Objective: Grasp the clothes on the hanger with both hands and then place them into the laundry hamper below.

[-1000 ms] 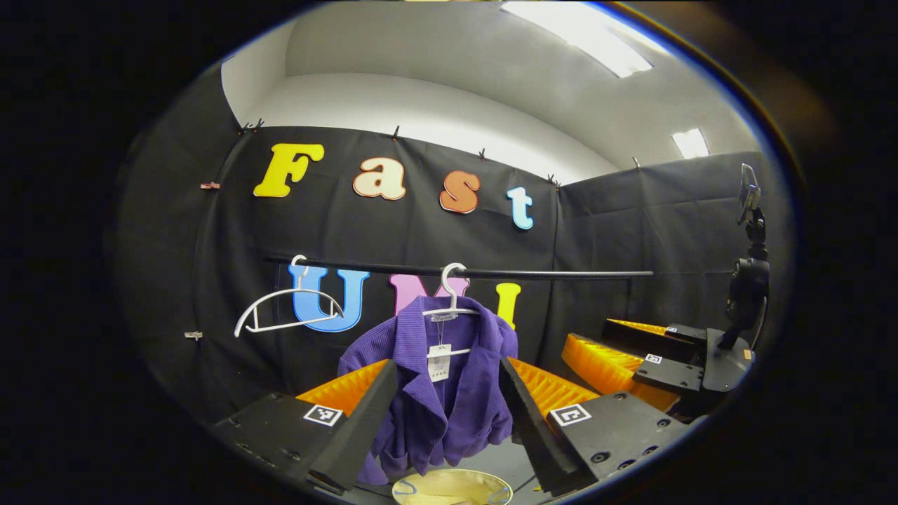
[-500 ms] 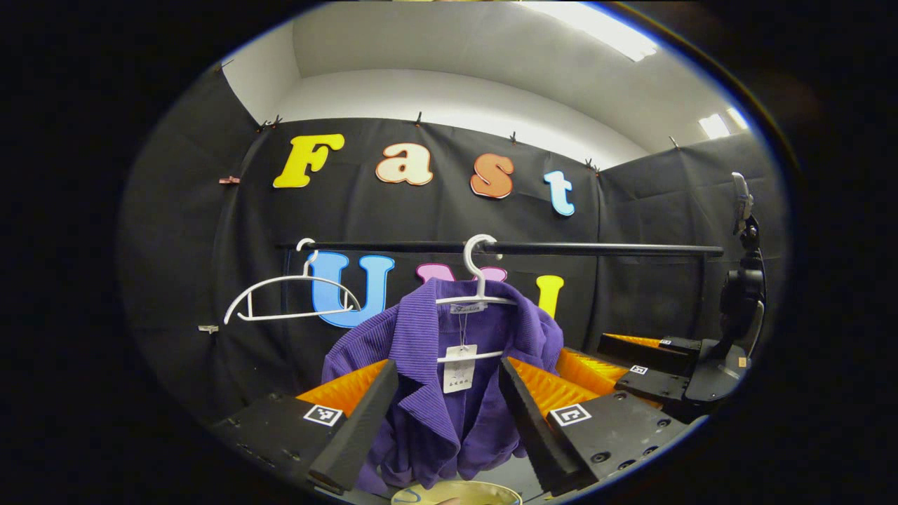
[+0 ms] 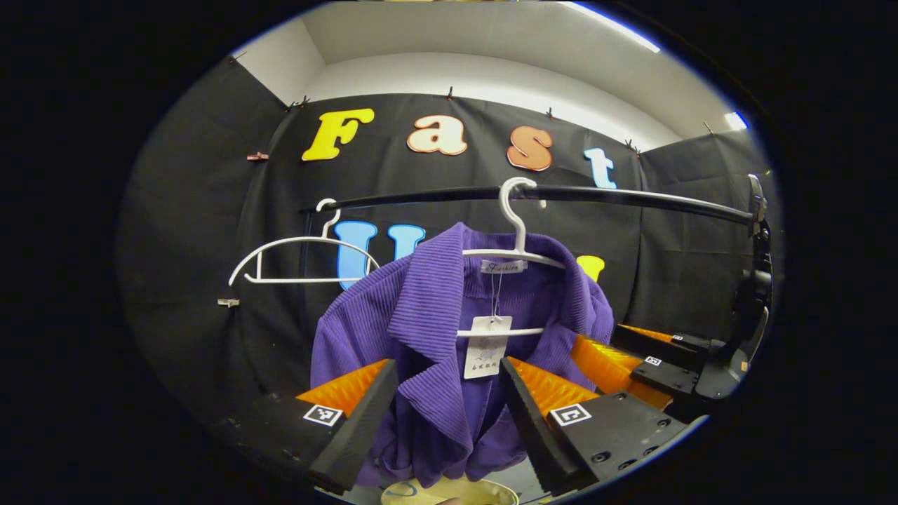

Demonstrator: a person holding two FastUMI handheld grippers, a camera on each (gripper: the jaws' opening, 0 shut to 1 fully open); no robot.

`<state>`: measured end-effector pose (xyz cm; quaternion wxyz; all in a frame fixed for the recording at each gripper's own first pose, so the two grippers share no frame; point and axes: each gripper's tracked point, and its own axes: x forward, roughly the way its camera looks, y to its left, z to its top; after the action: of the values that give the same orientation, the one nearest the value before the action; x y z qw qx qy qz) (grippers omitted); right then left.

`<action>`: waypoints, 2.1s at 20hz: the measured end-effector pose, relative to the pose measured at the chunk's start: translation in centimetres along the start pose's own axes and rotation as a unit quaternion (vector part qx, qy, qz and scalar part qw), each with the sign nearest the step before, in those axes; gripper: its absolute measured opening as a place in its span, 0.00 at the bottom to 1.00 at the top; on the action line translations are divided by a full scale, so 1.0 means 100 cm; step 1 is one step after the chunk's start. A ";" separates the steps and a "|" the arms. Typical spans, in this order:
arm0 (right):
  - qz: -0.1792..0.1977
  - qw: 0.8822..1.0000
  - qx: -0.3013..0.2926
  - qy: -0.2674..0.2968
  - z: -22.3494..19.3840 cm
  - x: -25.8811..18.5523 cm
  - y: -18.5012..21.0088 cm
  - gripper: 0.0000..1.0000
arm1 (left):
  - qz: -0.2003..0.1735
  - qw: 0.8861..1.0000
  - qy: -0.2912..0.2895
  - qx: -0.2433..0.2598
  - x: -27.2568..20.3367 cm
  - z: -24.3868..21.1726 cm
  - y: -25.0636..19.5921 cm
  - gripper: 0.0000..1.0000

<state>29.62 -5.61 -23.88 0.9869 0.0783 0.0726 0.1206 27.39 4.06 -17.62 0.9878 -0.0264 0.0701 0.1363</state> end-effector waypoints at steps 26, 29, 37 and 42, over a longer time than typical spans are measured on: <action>0.101 0.986 0.122 0.046 -0.044 0.076 -0.013 0.16 | 0.048 0.997 0.041 -0.042 0.080 -0.034 0.030 0.09; 0.127 0.982 0.131 0.053 -0.043 0.074 -0.012 0.16 | 0.028 0.998 0.044 -0.044 0.074 -0.027 0.028 0.09; 0.268 0.917 0.294 0.044 0.006 0.034 0.008 0.16 | -0.038 0.994 0.026 -0.097 0.048 0.019 0.028 0.09; 0.279 0.891 0.358 -0.017 0.056 0.029 -0.003 0.16 | -0.025 0.995 -0.034 -0.091 0.037 0.071 0.049 0.09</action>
<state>33.41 -5.95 -18.85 0.8189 0.4454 0.0693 0.3552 30.53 10.31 -11.28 0.9862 -0.1137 0.0227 0.1184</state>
